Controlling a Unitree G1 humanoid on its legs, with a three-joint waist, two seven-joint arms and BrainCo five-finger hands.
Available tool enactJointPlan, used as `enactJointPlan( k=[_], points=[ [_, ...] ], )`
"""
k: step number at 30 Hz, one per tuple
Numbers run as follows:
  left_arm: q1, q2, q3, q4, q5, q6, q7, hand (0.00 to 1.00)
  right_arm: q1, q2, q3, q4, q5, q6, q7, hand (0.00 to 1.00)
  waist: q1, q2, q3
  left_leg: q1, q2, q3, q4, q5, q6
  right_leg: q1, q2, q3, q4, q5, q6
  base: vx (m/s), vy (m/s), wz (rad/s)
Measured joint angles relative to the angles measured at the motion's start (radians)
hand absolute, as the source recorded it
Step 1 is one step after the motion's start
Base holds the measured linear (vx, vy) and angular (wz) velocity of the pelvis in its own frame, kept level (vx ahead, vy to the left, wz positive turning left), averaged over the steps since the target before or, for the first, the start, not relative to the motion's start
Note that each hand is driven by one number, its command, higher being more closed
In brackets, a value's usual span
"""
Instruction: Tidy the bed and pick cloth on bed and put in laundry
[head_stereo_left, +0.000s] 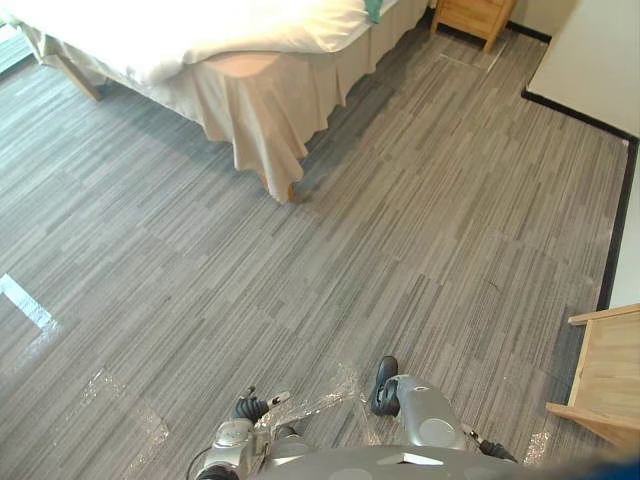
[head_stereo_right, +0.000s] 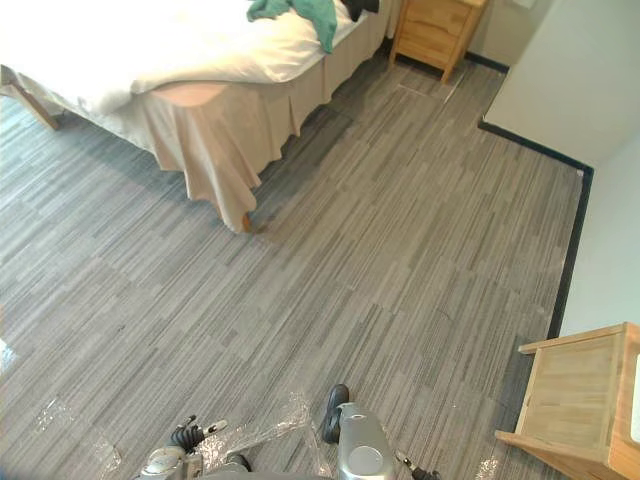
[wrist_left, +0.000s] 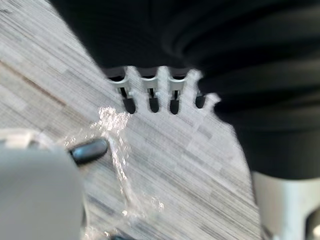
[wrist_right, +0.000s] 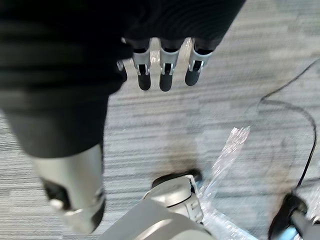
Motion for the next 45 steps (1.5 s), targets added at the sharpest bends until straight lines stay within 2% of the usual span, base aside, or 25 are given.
enactJointPlan(
  k=[2, 5, 7, 8, 12, 13, 15, 16, 17, 19, 20, 23, 25, 26, 27, 28, 30, 32, 33, 35, 37, 38, 39, 42, 45],
  points=[
    [0.001, -0.007, 0.021, -0.009, -0.003, -0.005, 0.000, 0.00, 0.002, 0.000, -0.003, 0.002, 0.000, 0.000, -0.001, 0.00, -0.004, -0.001, 0.000, -0.074, 0.058, -0.010, 0.215, -0.018, -0.013, 0.050, 0.033, 0.012, -0.053, -0.019, 0.001, 0.27, -0.305, -0.15],
    [0.021, -0.018, 0.022, -0.069, -0.029, -0.011, 0.003, 0.00, 0.009, -0.024, 0.053, 0.002, -0.004, 0.001, -0.006, 0.00, 0.002, 0.002, 0.002, -0.271, 0.181, -0.106, 0.773, -0.001, 0.095, 0.181, 0.106, 0.048, -0.172, -0.012, -0.040, 0.31, -0.269, -0.45],
    [0.024, -0.027, 0.022, -0.080, -0.053, -0.011, 0.006, 0.00, -0.007, -0.030, 0.065, 0.002, -0.005, 0.000, -0.012, 0.00, 0.007, 0.009, -0.001, -0.333, 0.173, -0.142, 0.932, -0.041, 0.081, 0.248, 0.128, 0.093, -0.217, -0.004, -0.058, 0.36, -0.132, -0.78],
    [0.019, -0.033, 0.028, -0.084, -0.062, -0.012, 0.006, 0.00, -0.014, -0.031, 0.072, 0.000, -0.005, -0.001, -0.015, 0.00, 0.009, 0.008, 0.000, -0.373, 0.129, -0.159, 0.972, -0.090, 0.082, 0.286, 0.131, 0.130, -0.248, -0.003, -0.067, 0.31, -0.048, -0.56],
    [-0.004, -0.030, 0.029, -0.100, -0.108, -0.027, 0.014, 0.00, -0.047, -0.039, 0.075, 0.026, -0.022, 0.001, -0.033, 0.00, 0.053, -0.011, 0.010, -0.502, -0.029, -0.153, 0.845, -0.223, 0.108, 0.365, 0.095, 0.229, -0.306, -0.002, -0.069, 0.40, 0.059, -0.96],
    [-0.007, -0.022, 0.025, -0.103, -0.115, -0.035, 0.024, 0.00, -0.047, -0.022, 0.069, 0.020, -0.023, 0.000, -0.038, 0.00, 0.062, -0.035, 0.015, -0.527, -0.121, -0.151, 0.600, -0.214, 0.114, 0.405, 0.057, 0.242, -0.319, -0.007, -0.051, 0.40, 0.123, -0.75],
    [-0.008, -0.020, 0.011, -0.101, -0.119, -0.035, 0.026, 0.00, -0.043, -0.021, 0.071, 0.013, -0.023, 0.000, -0.038, 0.00, 0.062, -0.033, 0.013, -0.528, -0.163, -0.135, 0.335, -0.088, 0.152, 0.442, 0.040, 0.246, -0.329, -0.028, -0.005, 0.49, 0.181, -0.62],
    [-0.007, -0.026, 0.014, -0.096, -0.118, -0.035, 0.026, 0.00, -0.028, -0.021, 0.070, -0.003, -0.025, 0.000, -0.039, 0.00, 0.062, -0.020, 0.006, -0.527, -0.166, -0.113, 0.196, 0.081, 0.197, 0.482, 0.043, 0.253, -0.344, -0.056, 0.041, 0.51, 0.223, -0.49],
    [-0.006, -0.030, 0.015, -0.096, -0.118, -0.034, 0.026, 0.00, -0.022, -0.021, 0.069, -0.008, -0.031, -0.001, -0.039, 0.00, 0.068, -0.016, 0.003, -0.519, -0.166, -0.100, 0.186, 0.135, 0.275, 0.501, 0.042, 0.261, -0.349, -0.070, 0.060, 0.49, 0.219, -0.22],
    [-0.020, -0.015, 0.010, -0.100, -0.115, -0.034, 0.023, 0.00, -0.027, -0.003, 0.081, -0.012, -0.052, -0.001, -0.037, 0.00, 0.063, -0.053, -0.021, -0.509, -0.203, -0.077, 0.181, 0.110, 0.278, 0.493, 0.005, 0.261, -0.345, -0.042, 0.085, 0.42, 0.188, -0.05],
    [-0.033, -0.003, 0.008, -0.094, -0.115, -0.029, 0.020, 0.00, -0.030, 0.011, 0.079, -0.017, -0.062, -0.004, -0.036, 0.00, 0.083, -0.072, -0.026, -0.506, -0.213, -0.060, 0.191, 0.085, 0.290, 0.489, -0.014, 0.277, -0.347, -0.006, 0.088, 0.37, 0.179, -0.19],
    [-0.032, 0.006, 0.010, -0.077, -0.115, -0.022, 0.019, 0.00, -0.029, 0.015, 0.069, -0.017, -0.066, -0.002, -0.030, 0.00, 0.105, -0.078, -0.028, -0.448, -0.226, -0.011, 0.184, 0.058, 0.318, 0.525, -0.031, 0.315, -0.347, 0.076, 0.110, 0.34, 0.174, -0.17],
    [0.000, 0.002, 0.012, -0.078, -0.118, -0.017, 0.009, 0.00, -0.022, 0.015, 0.055, -0.009, -0.090, -0.001, -0.016, 0.00, 0.110, -0.070, -0.045, -0.385, -0.237, 0.007, 0.153, 0.013, 0.305, 0.500, -0.043, 0.321, -0.239, 0.094, 0.124, 0.23, 0.154, -0.18],
    [0.015, 0.002, 0.010, -0.079, -0.118, -0.015, 0.001, 0.00, -0.006, 0.008, 0.045, -0.007, -0.103, -0.001, -0.009, 0.00, 0.110, -0.068, -0.063, -0.334, -0.247, 0.000, 0.106, -0.014, 0.283, 0.438, -0.052, 0.318, -0.046, 0.075, 0.154, 0.27, 0.148, 0.10],
    [0.027, 0.011, -0.007, -0.078, -0.118, -0.012, -0.002, 0.00, 0.007, 0.008, 0.042, -0.007, -0.105, 0.002, -0.003, 0.00, 0.105, -0.074, -0.068, -0.290, -0.271, -0.026, 0.083, -0.034, 0.281, 0.332, -0.087, 0.319, 0.204, 0.120, 0.239, 0.24, 0.097, 0.33],
    [0.029, 0.016, -0.020, -0.076, -0.118, -0.010, -0.002, 0.00, 0.017, 0.009, 0.041, -0.009, -0.104, 0.002, -0.003, 0.00, 0.094, -0.077, -0.068, -0.269, -0.282, -0.045, 0.077, -0.043, 0.285, 0.289, -0.104, 0.317, 0.320, 0.167, 0.265, 0.31, 0.088, 0.67],
    [0.027, 0.024, -0.041, -0.050, -0.118, -0.007, -0.003, 0.00, 0.047, 0.018, 0.041, -0.010, -0.099, 0.003, -0.001, 0.00, 0.075, -0.086, -0.064, -0.194, -0.304, -0.112, 0.082, -0.075, 0.274, 0.154, -0.179, 0.244, 0.593, 0.050, 0.191, 0.34, 0.055, 0.82],
    [0.025, 0.029, -0.052, -0.042, -0.118, -0.008, -0.003, 0.00, 0.062, 0.018, 0.041, -0.009, -0.099, 0.004, -0.002, 0.00, 0.072, -0.087, -0.063, -0.162, -0.300, -0.145, 0.082, -0.077, 0.279, 0.112, -0.198, 0.189, 0.586, -0.023, 0.165, 0.36, -0.027, 0.90],
    [0.025, 0.032, -0.055, -0.039, -0.118, -0.007, -0.003, 0.00, 0.070, 0.019, 0.044, -0.009, -0.098, 0.003, -0.003, 0.00, 0.054, -0.077, -0.061, -0.129, -0.275, -0.213, 0.078, -0.082, 0.273, 0.073, -0.165, 0.165, 0.446, -0.075, 0.153, 0.50, -0.182, 1.38],
    [0.009, 0.032, -0.070, -0.039, -0.118, -0.008, -0.003, 0.00, 0.067, 0.009, 0.050, -0.016, -0.097, 0.000, -0.002, 0.00, 0.050, -0.057, -0.052, -0.118, -0.232, -0.272, 0.078, -0.093, 0.255, 0.041, -0.092, 0.209, 0.188, -0.070, 0.150, 0.37, -0.226, 1.15],
    [0.011, 0.036, -0.069, -0.038, -0.115, -0.008, -0.003, 0.00, 0.064, 0.010, 0.067, -0.017, -0.090, 0.000, -0.002, 0.00, 0.052, -0.064, -0.048, -0.108, -0.206, -0.330, 0.079, -0.115, 0.220, 0.041, -0.047, 0.287, -0.151, 0.053, 0.139, 0.24, -0.254, 0.79],
    [0.013, 0.038, -0.067, -0.036, -0.115, -0.007, -0.003, 0.00, 0.064, 0.012, 0.077, -0.016, -0.090, 0.000, -0.001, 0.00, 0.051, -0.071, -0.047, -0.104, -0.204, -0.346, 0.081, -0.126, 0.206, 0.042, -0.049, 0.306, -0.206, 0.136, 0.141, 0.32, -0.375, 0.74],
    [0.011, 0.033, -0.058, -0.032, -0.115, -0.007, -0.002, 0.00, 0.066, 0.014, 0.079, -0.015, -0.090, 0.000, 0.002, 0.00, 0.048, -0.071, -0.049, -0.083, -0.191, -0.372, 0.075, -0.142, 0.182, 0.073, -0.033, 0.300, -0.226, 0.218, 0.103, 0.26, -0.298, 0.45],
    [0.023, -0.015, -0.008, -0.029, -0.109, -0.011, -0.016, 0.00, 0.045, -0.015, 0.079, -0.017, -0.092, -0.001, 0.002, 0.00, 0.050, -0.015, -0.037, -0.026, -0.139, -0.324, 0.048, -0.133, 0.155, 0.073, -0.001, 0.256, -0.093, 0.082, 0.072, 0.32, -0.291, 0.35],
    [0.037, -0.033, 0.043, -0.033, -0.096, -0.017, -0.017, 0.00, 0.045, -0.017, 0.081, -0.017, -0.100, -0.002, 0.001, 0.00, 0.048, -0.016, -0.038, -0.010, -0.105, -0.324, 0.134, -0.135, 0.123, 0.158, 0.008, 0.199, -0.074, 0.008, 0.053, 0.36, -0.267, 0.49]
  ],
)
